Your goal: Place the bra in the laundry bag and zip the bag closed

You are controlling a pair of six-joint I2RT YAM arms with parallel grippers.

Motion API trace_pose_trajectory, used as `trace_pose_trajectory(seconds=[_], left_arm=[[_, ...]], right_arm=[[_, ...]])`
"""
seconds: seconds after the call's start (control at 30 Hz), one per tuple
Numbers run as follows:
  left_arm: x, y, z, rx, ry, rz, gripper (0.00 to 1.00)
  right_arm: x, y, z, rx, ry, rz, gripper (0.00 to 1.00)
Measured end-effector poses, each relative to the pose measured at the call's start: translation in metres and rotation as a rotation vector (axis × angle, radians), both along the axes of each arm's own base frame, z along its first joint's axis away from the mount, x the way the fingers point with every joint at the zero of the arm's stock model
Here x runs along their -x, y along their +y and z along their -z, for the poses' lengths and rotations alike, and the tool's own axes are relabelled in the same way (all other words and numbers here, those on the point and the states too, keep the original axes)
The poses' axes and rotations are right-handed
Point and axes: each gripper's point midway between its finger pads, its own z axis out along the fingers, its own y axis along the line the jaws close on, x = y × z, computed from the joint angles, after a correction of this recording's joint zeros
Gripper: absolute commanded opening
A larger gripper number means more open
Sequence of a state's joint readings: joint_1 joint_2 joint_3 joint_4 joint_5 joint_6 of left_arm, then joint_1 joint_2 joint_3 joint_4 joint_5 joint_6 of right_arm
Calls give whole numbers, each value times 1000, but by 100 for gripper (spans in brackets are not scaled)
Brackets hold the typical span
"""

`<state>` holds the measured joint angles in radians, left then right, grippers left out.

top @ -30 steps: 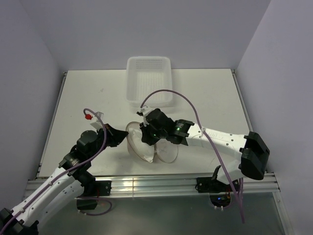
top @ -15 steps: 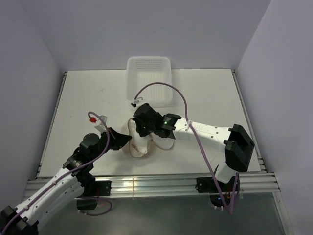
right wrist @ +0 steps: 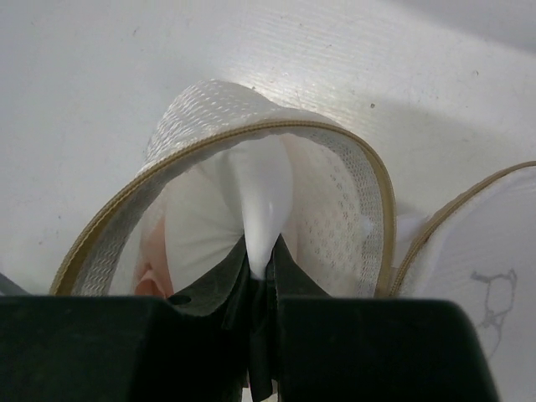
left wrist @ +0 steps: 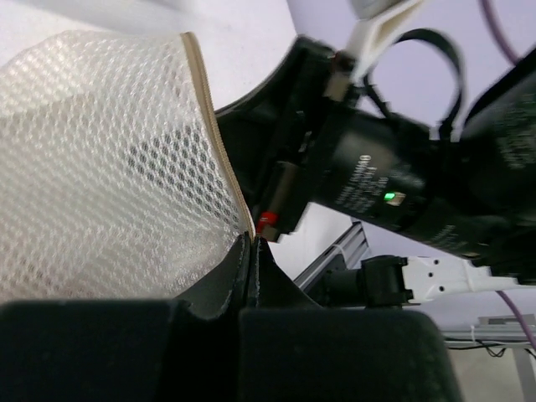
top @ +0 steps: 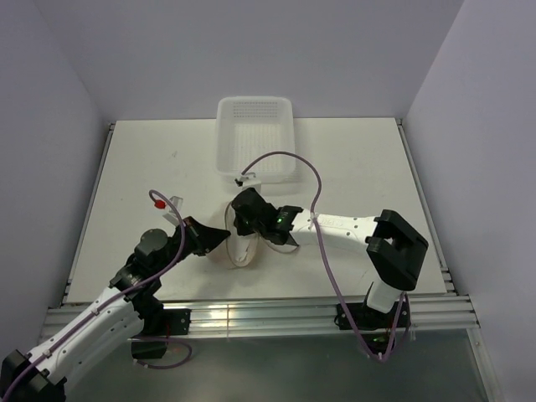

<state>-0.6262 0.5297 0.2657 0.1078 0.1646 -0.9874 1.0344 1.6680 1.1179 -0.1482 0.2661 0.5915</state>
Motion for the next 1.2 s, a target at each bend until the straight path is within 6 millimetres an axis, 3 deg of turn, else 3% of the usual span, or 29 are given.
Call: trace_pose_trajectory(seconds=[0.13, 0.23, 0.27, 0.33, 0.37, 0.57, 0.67, 0.73, 0.83, 0.9, 0.93, 1.03, 1.1, 1.2], left_arm=[[1, 2, -10, 33, -14, -13, 0], [-1, 8, -14, 44, -21, -48, 0], [-2, 9, -15, 45, -24, -59, 0], [-4, 12, -15, 43, -23, -79, 0], [-6, 13, -14, 41, -22, -88, 0], [-12, 14, -3, 10, 6, -115, 0], [-13, 14, 0, 1, 13, -119, 0], [-14, 15, 1, -2, 13, -126, 0], [-15, 17, -1, -2, 4, -138, 0], [-14, 19, -3, 0, -6, -142, 0], [-14, 20, -3, -3, -5, -146, 0], [-14, 25, -5, -3, -13, -165, 0], [-13, 26, -6, -3, -17, -171, 0], [-13, 27, -4, -10, -17, -171, 0]], right_arm=[[-3, 2, 8, -14, -2, 19, 8], [-1, -5, 14, -2, -4, 26, 37], [0, -9, 14, 3, -7, 29, 51], [2, -14, 5, 1, -19, 27, 63], [4, -18, -2, -5, -29, 23, 71], [15, -38, -87, -164, -135, 17, 93], [22, -48, -120, -245, -179, 15, 95], [28, -56, -127, -273, -190, 16, 94], [36, -76, -114, -285, -180, 41, 85], [39, -94, -93, -292, -157, 81, 79], [41, -108, -72, -292, -122, 119, 78], [34, -138, -37, -318, -69, 232, 77], [35, -165, 2, -340, -7, 334, 78], [40, -186, 41, -338, 71, 430, 79]])
